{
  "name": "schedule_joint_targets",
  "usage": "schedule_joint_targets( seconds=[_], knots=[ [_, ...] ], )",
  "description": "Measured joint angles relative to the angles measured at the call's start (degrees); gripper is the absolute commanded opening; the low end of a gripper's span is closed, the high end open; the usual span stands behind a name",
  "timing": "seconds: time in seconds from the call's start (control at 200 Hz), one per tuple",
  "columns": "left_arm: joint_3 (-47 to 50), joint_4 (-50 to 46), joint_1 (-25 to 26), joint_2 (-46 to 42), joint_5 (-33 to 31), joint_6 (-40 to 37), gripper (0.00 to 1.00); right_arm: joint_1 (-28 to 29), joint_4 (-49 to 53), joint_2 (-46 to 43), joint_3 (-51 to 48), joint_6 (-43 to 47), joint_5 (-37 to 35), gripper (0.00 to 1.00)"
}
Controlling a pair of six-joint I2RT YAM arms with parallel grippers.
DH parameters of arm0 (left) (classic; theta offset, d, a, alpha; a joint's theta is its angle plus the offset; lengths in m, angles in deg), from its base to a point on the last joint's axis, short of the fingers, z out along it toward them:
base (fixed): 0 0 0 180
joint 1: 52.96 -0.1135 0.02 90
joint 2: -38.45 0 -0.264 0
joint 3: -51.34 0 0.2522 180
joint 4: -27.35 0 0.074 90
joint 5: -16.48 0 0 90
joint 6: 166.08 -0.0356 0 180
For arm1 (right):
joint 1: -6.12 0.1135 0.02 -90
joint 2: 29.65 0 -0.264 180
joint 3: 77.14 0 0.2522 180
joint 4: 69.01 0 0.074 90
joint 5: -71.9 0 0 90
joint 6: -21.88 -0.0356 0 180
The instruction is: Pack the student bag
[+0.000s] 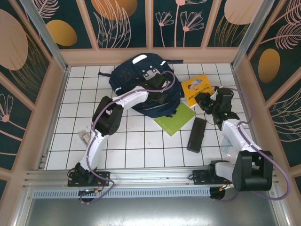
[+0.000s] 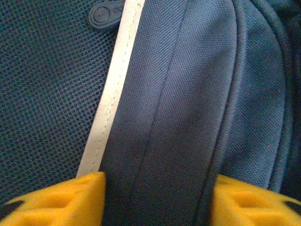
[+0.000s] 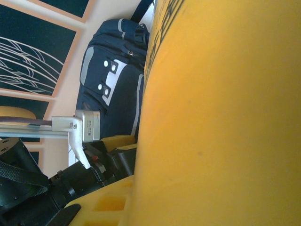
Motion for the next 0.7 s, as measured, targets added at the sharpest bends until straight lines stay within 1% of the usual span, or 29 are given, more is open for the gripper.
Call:
schedule_joint_targets(
  seconds=[0.09, 0.25, 0.39, 0.59, 0.7],
  knots=[
    [1.6, 1.4, 0.1, -0.7, 1.2, -0.5, 0.00, 0.0, -0.1, -0.1, 0.0, -0.3, -0.1, 0.00],
    [2.1, 1.5, -0.2, -2.0, 3.5, 0.7, 0.00, 0.0, 0.0, -0.2, 0.0, -0.3, -0.2, 0.00],
    [1.7, -0.1, -1.5, -3.9, 7.1, 3.6, 0.00, 0.0, 0.6, -0.2, 0.0, -0.3, -0.2, 0.00],
    [0.8, -0.9, -5.5, -9.4, 13.5, 8.0, 0.00, 0.0, 1.8, -2.5, 0.0, -0.3, -0.4, 0.00],
    [-1.4, -1.3, -8.3, -11.2, 16.8, 9.8, 0.00, 0.3, 1.7, -3.0, 0.0, -0.6, -0.3, 0.00]
  ],
)
